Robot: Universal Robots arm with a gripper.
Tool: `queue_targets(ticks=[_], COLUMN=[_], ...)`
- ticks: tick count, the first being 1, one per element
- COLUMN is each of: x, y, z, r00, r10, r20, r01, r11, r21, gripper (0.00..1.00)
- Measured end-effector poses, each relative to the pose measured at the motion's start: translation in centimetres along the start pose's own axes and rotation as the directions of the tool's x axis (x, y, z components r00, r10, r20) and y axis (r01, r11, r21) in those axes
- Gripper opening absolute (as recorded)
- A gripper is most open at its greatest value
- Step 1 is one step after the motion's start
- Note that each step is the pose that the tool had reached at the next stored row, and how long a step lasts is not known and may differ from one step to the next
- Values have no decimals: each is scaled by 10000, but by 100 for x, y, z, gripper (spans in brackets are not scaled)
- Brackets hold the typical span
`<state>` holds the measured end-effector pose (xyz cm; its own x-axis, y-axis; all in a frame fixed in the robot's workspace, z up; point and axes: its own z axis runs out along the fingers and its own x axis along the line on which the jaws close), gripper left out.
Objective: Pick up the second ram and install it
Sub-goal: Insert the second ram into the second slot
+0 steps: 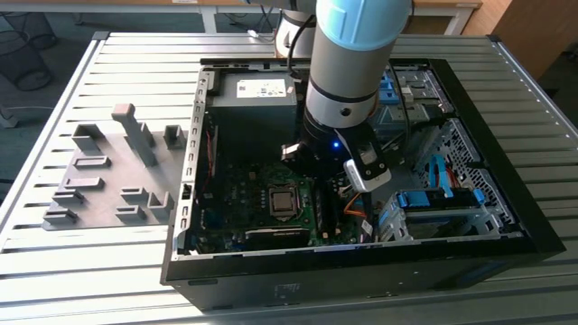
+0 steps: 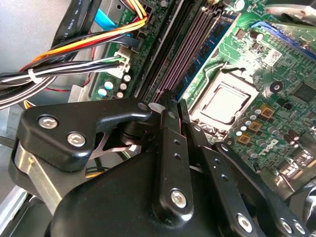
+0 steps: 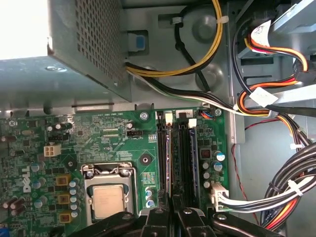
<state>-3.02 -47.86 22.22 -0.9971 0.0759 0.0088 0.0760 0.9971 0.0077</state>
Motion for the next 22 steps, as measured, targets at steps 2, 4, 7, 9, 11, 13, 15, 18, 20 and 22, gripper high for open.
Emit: queue_targets(ticks=[2, 4, 7, 9, 11, 13, 15, 18, 20, 22], x=[-4, -16, -21, -21, -22, -22, -21, -21, -20, -20], y=[0, 2, 2, 1, 1, 1, 1, 1, 1, 1], z=[0, 2, 12, 24, 35, 42, 49, 52, 53, 53], r00=[10000, 10000, 10000, 10000, 10000, 10000, 10000, 10000, 10000, 10000], r10=[-1, -1, 1, 1, 0, -1, -1, -1, -1, -1], r20=[0, 1, 0, 0, 0, 0, 0, -1, -1, -1], r01=[1, 1, -1, -1, 0, 1, 1, 1, 1, 1], r11=[10000, 10000, 10000, 10000, 10000, 10000, 10000, 10000, 10000, 10000], r21=[0, -2, -2, -1, 0, 0, -4, -7, -10, -10], gripper=[14, 14, 14, 14, 14, 14, 14, 14, 14, 14])
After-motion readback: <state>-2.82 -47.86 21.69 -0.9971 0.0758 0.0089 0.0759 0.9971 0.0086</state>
